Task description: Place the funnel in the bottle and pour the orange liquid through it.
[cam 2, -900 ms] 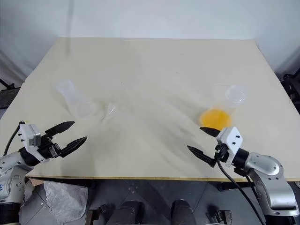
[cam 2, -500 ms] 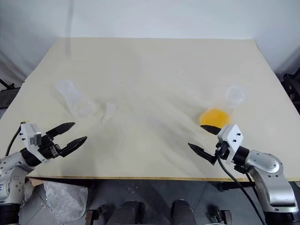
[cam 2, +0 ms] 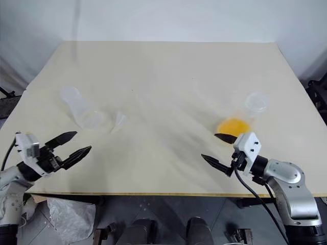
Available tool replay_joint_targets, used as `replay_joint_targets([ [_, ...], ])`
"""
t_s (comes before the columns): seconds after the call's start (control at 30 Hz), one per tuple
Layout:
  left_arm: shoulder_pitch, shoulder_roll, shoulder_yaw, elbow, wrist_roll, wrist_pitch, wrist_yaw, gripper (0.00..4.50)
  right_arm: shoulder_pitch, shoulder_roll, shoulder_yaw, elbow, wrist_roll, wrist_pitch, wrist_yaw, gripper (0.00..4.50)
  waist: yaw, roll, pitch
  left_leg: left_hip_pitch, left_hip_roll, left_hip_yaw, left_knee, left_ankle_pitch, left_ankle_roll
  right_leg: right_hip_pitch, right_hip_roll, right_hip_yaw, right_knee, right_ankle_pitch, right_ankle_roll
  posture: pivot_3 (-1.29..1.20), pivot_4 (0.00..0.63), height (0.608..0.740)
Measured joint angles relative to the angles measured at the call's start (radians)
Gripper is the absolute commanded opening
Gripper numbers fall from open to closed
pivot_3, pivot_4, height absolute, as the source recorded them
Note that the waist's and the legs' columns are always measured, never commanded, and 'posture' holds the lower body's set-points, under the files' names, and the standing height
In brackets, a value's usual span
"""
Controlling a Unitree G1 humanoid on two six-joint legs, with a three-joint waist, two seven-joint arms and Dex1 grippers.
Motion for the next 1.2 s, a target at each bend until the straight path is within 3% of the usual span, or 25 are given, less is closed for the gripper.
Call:
replay_joint_targets([
  [0.3, 0.134, 0.033, 0.183, -0.037, -0.042, 0.07, 0.038, 4.5, -0.077, 0.018, 0.049, 0.048, -0.004, 0.0, 0.007, 4.49, 0.004, 0.0, 0.0, -0.001, 0.0, -0.001, 0.0, 0.0, 0.0, 0.001, -0.001, 0.001, -0.003, 0.0, -0.001, 0.0, 0.15, 0.74],
  [0.47, 0.131, 0.061, 0.21, -0.031, -0.044, 0.08, 0.026, 4.5, -0.088, 0.02, 0.058, 0.05, -0.004, -0.001, 0.007, 4.49, 0.004, 0.0, 0.0, -0.001, 0.001, -0.001, 0.0, 0.0, 0.0, 0.001, -0.001, 0.001, -0.004, 0.0, -0.001, 0.0, 0.15, 0.74],
  [0.7, -0.18, 0.183, 0.105, 0.199, -0.014, 0.096, -0.007, 4.5, -0.092, 0.029, 0.073, 0.017, 0.012, 0.013, 0.009, 4.49, 0.004, 0.0, 0.0, 0.0, -0.001, -0.002, -0.001, 0.0, 0.0, 0.0, 0.0, -0.001, 0.001, 0.001, -0.001, 0.0, 0.15, 0.74],
  [0.9, -0.407, 0.184, -0.006, 0.481, 0.078, 0.006, -0.032, 4.5, -0.089, 0.037, 0.072, -0.075, 0.044, 0.056, -0.014, 4.49, -0.008, 0.0, 0.001, -0.001, -0.001, 0.0, 0.0, 0.0, 0.0, -0.002, 0.001, -0.003, 0.008, 0.002, 0.0, 0.0, 0.15, 0.74],
  [1.2, -0.658, 0.175, -0.11, 0.748, 0.162, -0.109, -0.076, 4.5, -0.068, 0.049, 0.075, -0.164, 0.06, 0.093, -0.056, 4.49, 0.0, -0.001, 0.001, -0.001, -0.001, -0.001, 0.002, 0.0, 0.0, -0.003, 0.001, -0.003, 0.011, 0.002, 0.0, 0.0, 0.15, 0.74],
])
